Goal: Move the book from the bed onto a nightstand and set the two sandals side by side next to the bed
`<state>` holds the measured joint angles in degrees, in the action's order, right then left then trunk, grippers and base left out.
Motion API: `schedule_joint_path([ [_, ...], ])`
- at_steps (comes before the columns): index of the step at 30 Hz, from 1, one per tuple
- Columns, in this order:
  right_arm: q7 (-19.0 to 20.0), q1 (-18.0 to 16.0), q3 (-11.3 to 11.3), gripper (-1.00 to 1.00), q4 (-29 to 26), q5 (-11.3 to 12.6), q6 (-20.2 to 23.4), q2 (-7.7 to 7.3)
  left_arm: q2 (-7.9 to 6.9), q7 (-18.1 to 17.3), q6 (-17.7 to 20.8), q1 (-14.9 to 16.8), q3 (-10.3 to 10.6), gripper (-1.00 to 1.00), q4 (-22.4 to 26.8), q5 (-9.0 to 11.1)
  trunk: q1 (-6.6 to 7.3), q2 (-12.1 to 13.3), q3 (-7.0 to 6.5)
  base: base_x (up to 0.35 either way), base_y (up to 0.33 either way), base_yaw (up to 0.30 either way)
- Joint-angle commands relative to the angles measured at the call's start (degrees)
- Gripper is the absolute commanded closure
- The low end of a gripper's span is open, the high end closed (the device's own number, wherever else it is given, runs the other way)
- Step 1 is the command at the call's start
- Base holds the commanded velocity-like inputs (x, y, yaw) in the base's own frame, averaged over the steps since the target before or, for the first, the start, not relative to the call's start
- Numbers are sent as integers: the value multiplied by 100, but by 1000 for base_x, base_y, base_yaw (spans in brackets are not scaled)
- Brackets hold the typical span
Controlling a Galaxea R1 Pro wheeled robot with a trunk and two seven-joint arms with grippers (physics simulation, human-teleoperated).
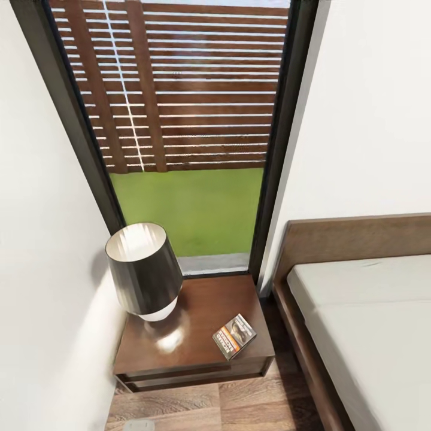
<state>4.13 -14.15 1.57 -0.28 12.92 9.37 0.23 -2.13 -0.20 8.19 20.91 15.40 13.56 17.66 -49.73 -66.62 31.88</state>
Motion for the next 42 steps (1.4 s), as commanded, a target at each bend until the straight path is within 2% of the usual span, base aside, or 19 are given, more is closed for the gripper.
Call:
schedule_joint_path([
  [1, 9, 4, 17, -100, -4, 44, 21, -3, -5, 60, 31, 1, 34, -100, 9, 54, 23, 39, -14, 0, 0, 0],
  [8, 9, 21, 15, -100, -7, 44, 21, -12, -6, 409, 33, 1, 39, -100, 0, 44, 176, 320, -140, 0, 0, 0],
  [13, 9, 25, 13, -100, -7, 44, 21, -14, -7, 514, 33, 1, 41, -100, -48, 40, 286, 520, -229, 0, 0, 0],
  [42, 9, 31, 27, -100, 9, 44, 21, -15, -33, 564, 27, -52, 47, -100, -206, 32, 923, 1683, -750, 0, 0, 0],
])
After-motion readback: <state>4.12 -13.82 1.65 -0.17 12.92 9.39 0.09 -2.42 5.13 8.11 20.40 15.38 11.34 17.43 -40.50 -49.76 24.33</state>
